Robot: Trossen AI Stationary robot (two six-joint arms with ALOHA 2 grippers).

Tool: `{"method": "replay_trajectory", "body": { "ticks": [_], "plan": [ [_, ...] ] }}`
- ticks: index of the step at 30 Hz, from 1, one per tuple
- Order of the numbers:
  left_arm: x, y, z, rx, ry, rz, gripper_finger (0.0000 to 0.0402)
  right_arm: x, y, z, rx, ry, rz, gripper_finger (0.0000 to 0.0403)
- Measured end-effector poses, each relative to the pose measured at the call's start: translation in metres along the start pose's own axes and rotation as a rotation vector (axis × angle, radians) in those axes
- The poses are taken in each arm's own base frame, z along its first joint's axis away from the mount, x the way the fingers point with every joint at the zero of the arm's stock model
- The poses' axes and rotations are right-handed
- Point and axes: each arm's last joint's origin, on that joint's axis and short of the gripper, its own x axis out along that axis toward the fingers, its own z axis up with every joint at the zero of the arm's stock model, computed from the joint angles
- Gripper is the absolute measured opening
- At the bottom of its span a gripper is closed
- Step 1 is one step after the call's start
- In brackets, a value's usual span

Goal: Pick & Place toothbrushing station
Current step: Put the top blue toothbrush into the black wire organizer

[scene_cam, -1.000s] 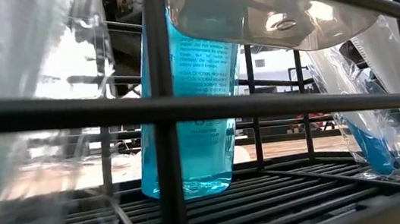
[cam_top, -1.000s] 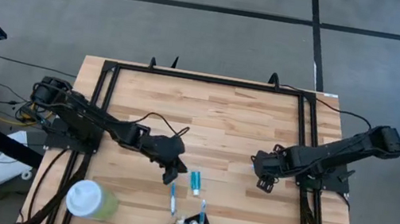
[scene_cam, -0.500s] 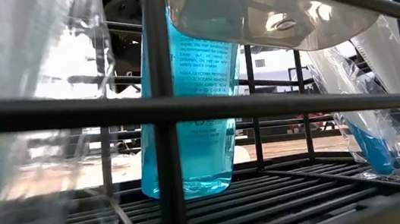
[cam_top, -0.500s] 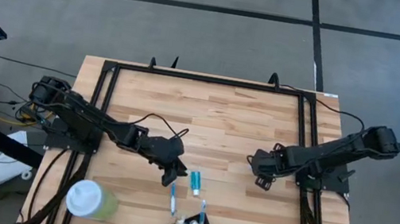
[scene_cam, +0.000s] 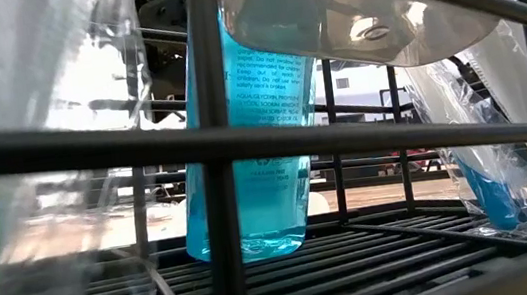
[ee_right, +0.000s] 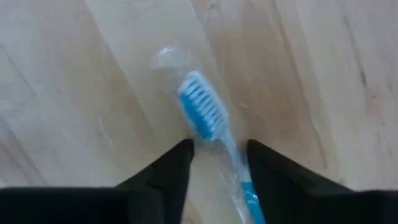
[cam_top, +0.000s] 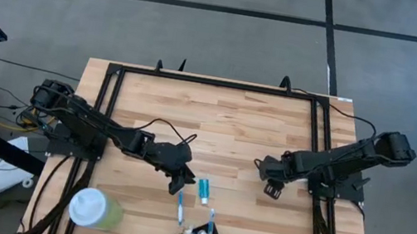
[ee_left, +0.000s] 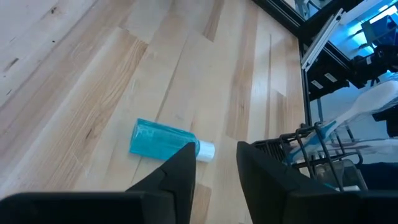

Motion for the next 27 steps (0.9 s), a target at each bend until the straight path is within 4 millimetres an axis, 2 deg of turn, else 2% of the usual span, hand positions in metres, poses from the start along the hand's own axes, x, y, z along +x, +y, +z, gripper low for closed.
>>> {"method": "replay_trajectory", "body": {
  "ticks": [6, 8, 13, 16, 27],
  "plan": [
    [0.0, 0.0, 0.0, 0.0, 0.0, 0.0, 0.0112, -0.002, -0.001, 0.0, 0.02, -0.014, 0.031, 0.0034],
    [0.0, 0.0, 0.0, 0.0, 0.0, 0.0, 0.0112, -0.003, -0.002, 0.0, 0.038, -0.013, 0.038, 0.0012],
    [0.0, 0.0, 0.0, 0.0, 0.0, 0.0, 0.0112, -0.007, -0.001, 0.003, 0.081, -0.02, 0.044, 0.0022],
    [0.0, 0.0, 0.0, 0.0, -0.006, 0.007, 0.0112, -0.012, 0.0, 0.006, 0.073, -0.022, 0.036, 0.0013],
    [0.0, 0.0, 0.001, -0.002, -0.023, 0.015, 0.0112, -0.04, 0.006, 0.033, 0.081, -0.131, 0.091, 0.0003]
  ]
}}
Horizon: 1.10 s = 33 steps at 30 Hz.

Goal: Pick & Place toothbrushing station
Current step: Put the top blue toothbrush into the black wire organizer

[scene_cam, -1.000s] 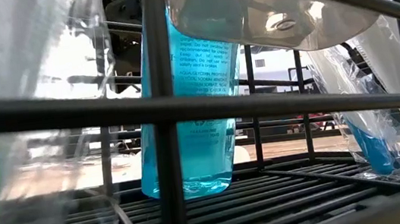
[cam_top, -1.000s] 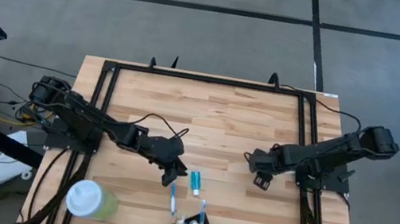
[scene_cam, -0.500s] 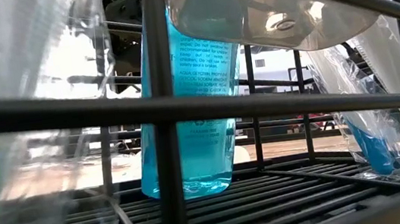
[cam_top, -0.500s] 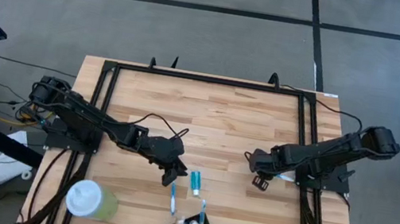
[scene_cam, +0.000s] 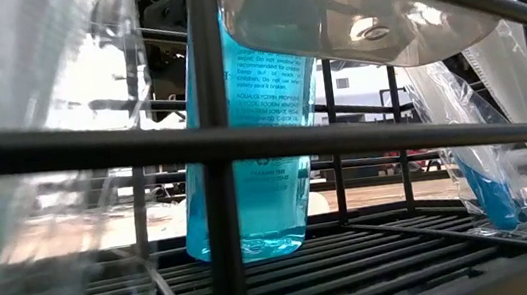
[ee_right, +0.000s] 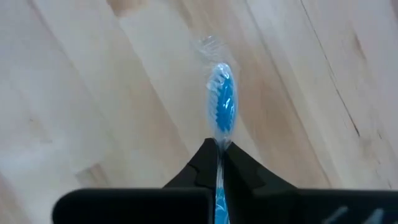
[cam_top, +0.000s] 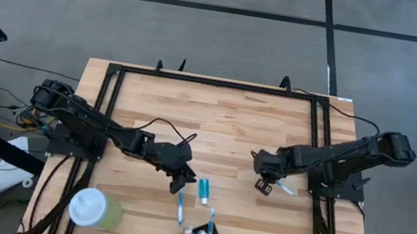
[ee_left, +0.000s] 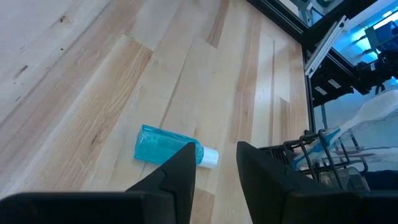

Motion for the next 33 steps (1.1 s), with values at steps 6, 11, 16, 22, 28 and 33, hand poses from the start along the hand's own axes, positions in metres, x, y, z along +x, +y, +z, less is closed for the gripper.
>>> {"method": "replay_trajectory", "body": {
  "ticks": [6, 11, 16, 22, 28, 33],
  "plan": [
    [0.0, 0.0, 0.0, -0.001, -0.001, -0.001, 0.0112, -0.02, 0.005, 0.023, -0.003, -0.097, 0.026, 0.0002],
    [0.0, 0.0, 0.001, -0.002, -0.008, -0.002, 0.0112, -0.044, 0.011, 0.044, -0.019, -0.188, 0.068, 0.0002],
    [0.0, 0.0, 0.001, -0.005, -0.01, -0.003, 0.0112, -0.069, 0.019, 0.06, -0.038, -0.283, 0.094, 0.0001],
    [0.0, -0.001, 0.002, -0.006, -0.022, -0.005, 0.0112, -0.097, 0.026, 0.075, -0.036, -0.391, 0.152, 0.0001],
    [0.0, -0.004, 0.006, -0.01, -0.072, -0.021, 0.0112, -0.122, 0.037, 0.087, -0.037, -0.505, 0.228, 0.0001],
    [-0.001, -0.007, 0.01, -0.014, -0.132, -0.039, 0.0112, -0.14, 0.043, 0.093, -0.029, -0.587, 0.286, 0.0001]
  ]
}}
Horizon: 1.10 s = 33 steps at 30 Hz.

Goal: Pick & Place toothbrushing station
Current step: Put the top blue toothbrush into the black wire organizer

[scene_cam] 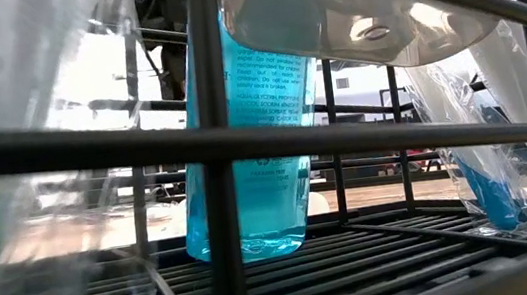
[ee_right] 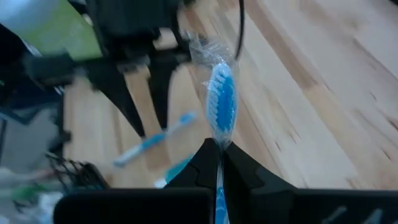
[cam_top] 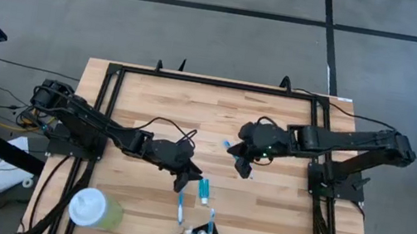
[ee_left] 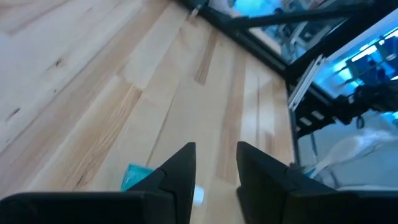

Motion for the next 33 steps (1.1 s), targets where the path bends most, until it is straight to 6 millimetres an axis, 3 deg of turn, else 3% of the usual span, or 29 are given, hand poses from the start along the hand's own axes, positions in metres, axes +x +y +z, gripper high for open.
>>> {"method": "replay_trajectory", "body": {
  "ticks": [11, 19, 26, 33],
  "plan": [
    [-0.001, -0.007, 0.01, -0.009, -0.107, -0.066, 0.0112, -0.022, 0.019, 0.031, 0.028, -0.176, 0.117, 0.0001],
    [-0.003, -0.014, 0.018, -0.016, -0.191, -0.132, 0.0112, -0.034, 0.037, 0.043, 0.042, -0.306, 0.228, 0.0001],
    [-0.004, -0.017, 0.02, -0.02, -0.221, -0.16, 0.0112, -0.042, 0.058, 0.035, 0.047, -0.392, 0.177, 0.0001],
    [-0.006, -0.027, 0.018, -0.016, -0.241, -0.212, 0.0112, -0.06, 0.092, 0.02, -0.036, -0.513, 0.187, 0.0001]
  ]
}}
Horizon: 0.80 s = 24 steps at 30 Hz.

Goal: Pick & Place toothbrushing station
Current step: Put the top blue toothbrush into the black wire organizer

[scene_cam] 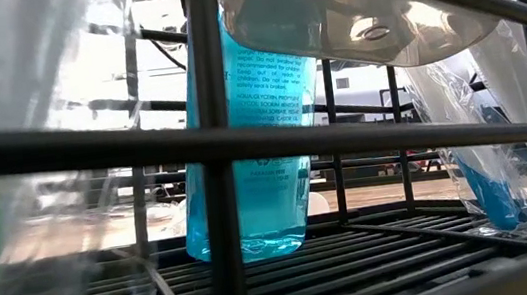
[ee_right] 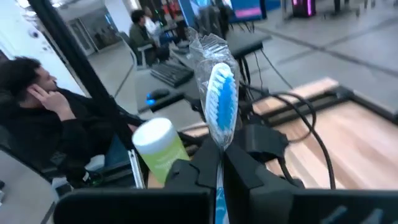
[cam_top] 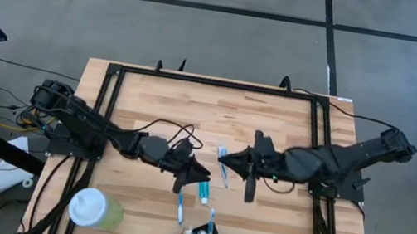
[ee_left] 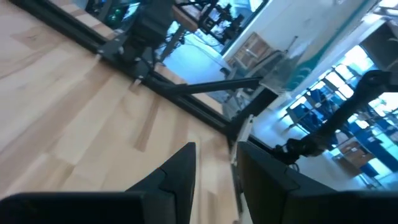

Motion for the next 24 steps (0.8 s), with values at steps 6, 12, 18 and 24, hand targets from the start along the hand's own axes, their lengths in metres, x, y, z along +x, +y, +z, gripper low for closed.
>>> {"method": "replay_trajectory", "body": {
  "ticks": [6, 12, 18, 24],
  "plan": [
    [-0.002, -0.013, -0.009, 0.045, 0.019, -0.048, 0.0112, -0.017, 0.027, -0.008, -0.08, -0.057, -0.005, 0.0001],
    [-0.008, -0.031, -0.021, 0.407, 0.063, -0.177, 0.0096, -0.027, 0.044, -0.033, -0.085, -0.082, -0.01, 0.0001],
    [-0.01, -0.039, -0.027, 0.426, 0.079, -0.207, 0.0061, -0.037, 0.056, -0.071, -0.082, -0.196, 0.12, 0.0001],
    [-0.011, -0.041, -0.029, 0.424, 0.083, -0.214, 0.0006, -0.049, 0.054, -0.103, -0.148, -0.294, 0.198, 0.0001]
  ]
}}
